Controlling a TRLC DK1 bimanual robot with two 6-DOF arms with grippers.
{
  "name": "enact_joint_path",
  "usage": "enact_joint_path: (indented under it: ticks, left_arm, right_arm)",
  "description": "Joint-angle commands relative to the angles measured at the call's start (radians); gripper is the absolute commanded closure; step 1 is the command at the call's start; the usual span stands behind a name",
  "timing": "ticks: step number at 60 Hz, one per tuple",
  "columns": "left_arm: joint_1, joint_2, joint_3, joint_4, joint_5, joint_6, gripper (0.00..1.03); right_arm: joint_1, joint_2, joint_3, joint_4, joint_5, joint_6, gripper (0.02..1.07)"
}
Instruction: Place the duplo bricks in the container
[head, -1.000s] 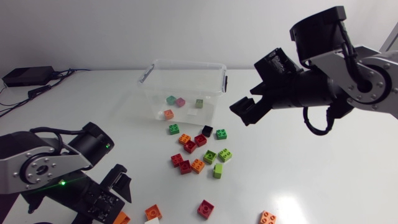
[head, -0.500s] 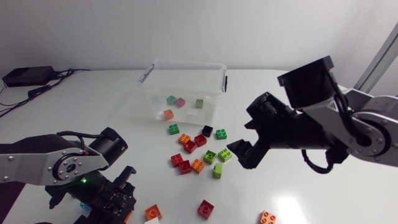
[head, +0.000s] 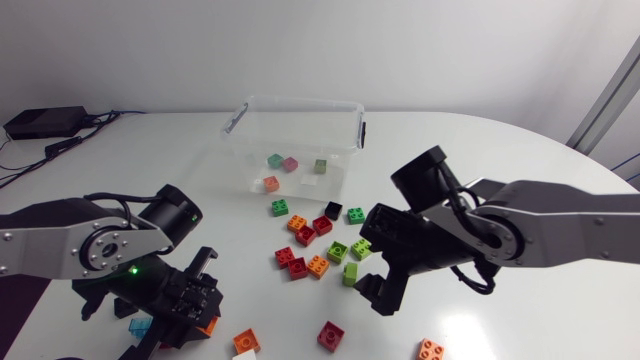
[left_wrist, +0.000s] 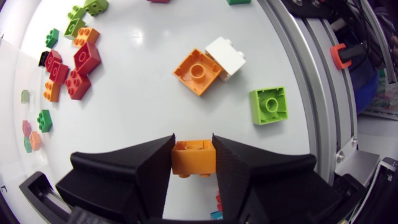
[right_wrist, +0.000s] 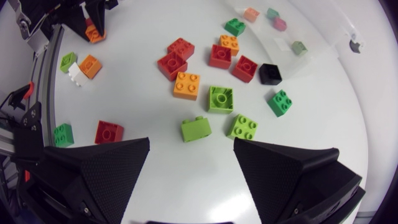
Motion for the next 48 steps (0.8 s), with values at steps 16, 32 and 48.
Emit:
enact_joint_path:
  ticks: [16, 32, 48]
  left_arm:
    - [0.072, -0.035, 0.226, -0.036, 0.107, -0.126, 1.0]
    - [0.103, 0.016, 0.391, -0.032, 0.181, -0.247, 1.0]
    - [0.12, 0.086, 0.525, 0.022, 0.215, -0.376, 1.0]
  right_arm:
    - [-0.029, 0.18, 0.095, 0.026, -0.026, -0.102, 0.1]
    - [-0.037, 0.281, 0.149, 0.037, -0.043, -0.125, 0.17]
    - [-0.025, 0.347, 0.164, 0.037, -0.048, -0.132, 0.51]
